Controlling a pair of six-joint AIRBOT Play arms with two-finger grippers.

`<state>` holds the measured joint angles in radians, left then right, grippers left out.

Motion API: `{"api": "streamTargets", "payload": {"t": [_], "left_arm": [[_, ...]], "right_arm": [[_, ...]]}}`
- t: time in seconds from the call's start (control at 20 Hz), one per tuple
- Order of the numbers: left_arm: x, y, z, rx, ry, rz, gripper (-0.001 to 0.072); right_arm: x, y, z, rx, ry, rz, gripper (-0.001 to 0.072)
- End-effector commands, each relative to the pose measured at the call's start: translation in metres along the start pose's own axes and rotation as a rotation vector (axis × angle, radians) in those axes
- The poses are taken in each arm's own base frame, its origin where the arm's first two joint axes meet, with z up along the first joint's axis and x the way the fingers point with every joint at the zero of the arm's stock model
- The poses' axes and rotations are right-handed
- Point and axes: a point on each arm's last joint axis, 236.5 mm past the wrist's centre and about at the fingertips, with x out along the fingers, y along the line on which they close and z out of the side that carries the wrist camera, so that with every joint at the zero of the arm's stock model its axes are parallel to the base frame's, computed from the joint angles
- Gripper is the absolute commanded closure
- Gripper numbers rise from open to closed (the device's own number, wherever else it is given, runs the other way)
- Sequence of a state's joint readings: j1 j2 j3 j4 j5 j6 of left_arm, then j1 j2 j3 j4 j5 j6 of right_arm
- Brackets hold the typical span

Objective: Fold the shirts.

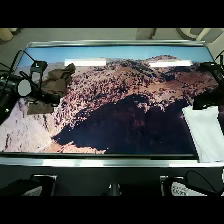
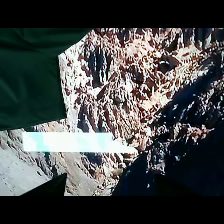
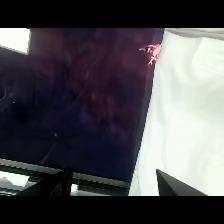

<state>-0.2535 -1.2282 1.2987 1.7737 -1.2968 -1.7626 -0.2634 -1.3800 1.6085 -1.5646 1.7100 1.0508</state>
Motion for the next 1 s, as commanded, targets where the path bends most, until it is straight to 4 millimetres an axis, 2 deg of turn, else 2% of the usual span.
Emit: {"api": "streamTargets", "payload": {"t": [0.0, 0.85, 0.95], "left_arm": [[0.0, 0.0, 0.0, 0.0, 0.0, 0.0, 0.0054], [0.0, 0.0, 0.0, 0.0, 0.0, 0.0, 0.0054], [0.001, -0.003, 0.013, -0.036, -0.055, -0.013, 0.0054]], "right_arm": [[0.0, 0.001, 0.0, -0.001, 0.0, 0.001, 0.0186], [0.0, 0.0, 0.0, -0.001, 0.0, 0.0, 0.0186], [0.0, -0.002, 0.004, 0.0, -0.015, -0.008, 0.0186]]}}
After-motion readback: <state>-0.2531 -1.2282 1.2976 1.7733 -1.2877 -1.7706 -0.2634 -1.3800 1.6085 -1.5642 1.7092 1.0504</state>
